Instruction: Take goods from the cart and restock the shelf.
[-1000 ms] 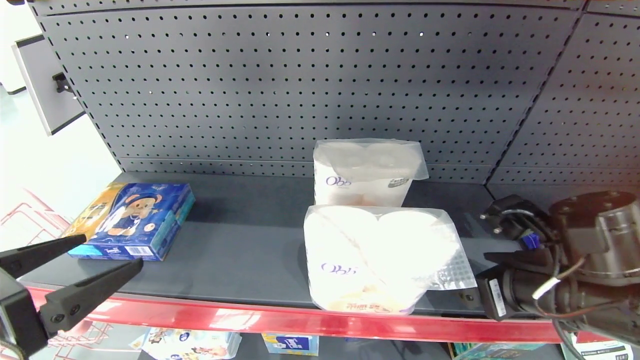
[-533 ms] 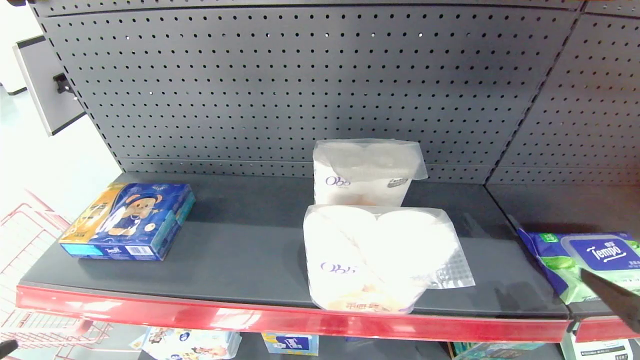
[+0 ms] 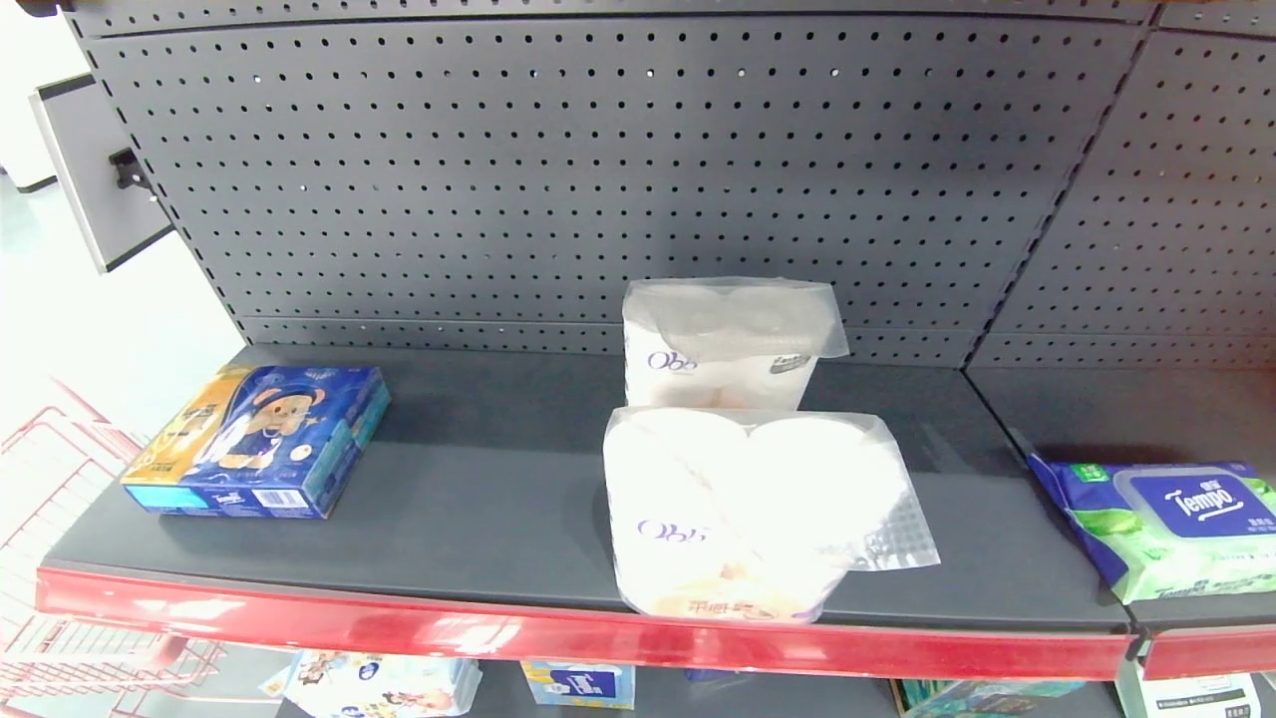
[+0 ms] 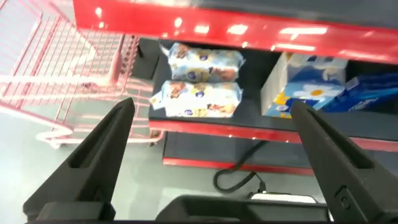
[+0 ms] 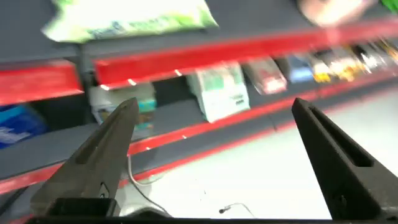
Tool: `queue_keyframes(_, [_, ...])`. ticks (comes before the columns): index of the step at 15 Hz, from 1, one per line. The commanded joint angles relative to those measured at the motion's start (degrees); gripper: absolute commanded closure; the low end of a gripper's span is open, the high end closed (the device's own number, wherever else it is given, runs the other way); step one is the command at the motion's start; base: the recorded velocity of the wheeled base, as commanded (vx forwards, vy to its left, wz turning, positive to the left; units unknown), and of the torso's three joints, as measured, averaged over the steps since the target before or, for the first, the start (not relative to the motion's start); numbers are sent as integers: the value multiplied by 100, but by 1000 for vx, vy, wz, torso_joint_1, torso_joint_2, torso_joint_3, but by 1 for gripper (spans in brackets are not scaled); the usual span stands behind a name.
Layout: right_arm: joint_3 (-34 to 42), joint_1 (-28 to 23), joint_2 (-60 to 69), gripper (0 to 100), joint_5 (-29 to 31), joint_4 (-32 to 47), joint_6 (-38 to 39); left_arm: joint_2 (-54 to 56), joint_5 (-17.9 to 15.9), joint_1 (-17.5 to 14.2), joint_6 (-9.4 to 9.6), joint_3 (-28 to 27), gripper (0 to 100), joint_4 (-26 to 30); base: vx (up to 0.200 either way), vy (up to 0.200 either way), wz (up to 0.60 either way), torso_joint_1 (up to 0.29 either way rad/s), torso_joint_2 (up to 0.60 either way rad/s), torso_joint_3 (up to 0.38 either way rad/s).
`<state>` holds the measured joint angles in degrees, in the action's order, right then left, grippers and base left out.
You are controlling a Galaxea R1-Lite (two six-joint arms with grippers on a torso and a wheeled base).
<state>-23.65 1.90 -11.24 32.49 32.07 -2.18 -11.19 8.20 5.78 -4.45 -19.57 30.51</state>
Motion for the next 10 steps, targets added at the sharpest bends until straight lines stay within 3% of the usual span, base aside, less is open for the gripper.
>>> queue_keyframes(1, [379, -1306, -89, 0, -94, 97, 113, 337, -38, -94, 14, 190, 0, 139, 0, 0, 0, 0, 0, 0])
queue_keyframes(2, [484, -1552, -142, 0, -770, 36, 104, 557, -276, 2, 49, 427, 0, -45, 0, 0, 0, 0, 0, 0])
queue_keyframes(4, [607, -1456, 254, 0, -1948, -289, -63, 530, -513, 2, 58, 638, 0, -793, 0, 0, 0, 0, 0, 0])
queue_keyframes(5, [1231, -1254, 579, 0, -3231, -1476, -423, 530, -680, 11, 76, 1113, 0, -1803, 0, 0, 0, 0, 0, 0])
queue_keyframes(6, [1706, -1175, 544, 0, -3882, -2627, -423, 530, -917, 2, 93, 1517, 0, -2454, 0, 0, 0, 0, 0, 0])
queue_keyframes(7, [1706, -1175, 544, 0, -3882, -2627, -423, 530, -917, 2, 93, 1517, 0, -2454, 0, 0, 0, 0, 0, 0])
queue_keyframes(8, [2216, -788, 386, 0, -4427, -3770, -476, 530, -1181, 2, 199, 1957, 0, -3315, 0, 0, 0, 0, 0, 0])
queue_keyframes(10, [2365, -726, 561, 0, -4268, -3497, -441, 530, -1084, 2, 313, 1921, 0, -3192, 0, 0, 0, 0, 0, 0])
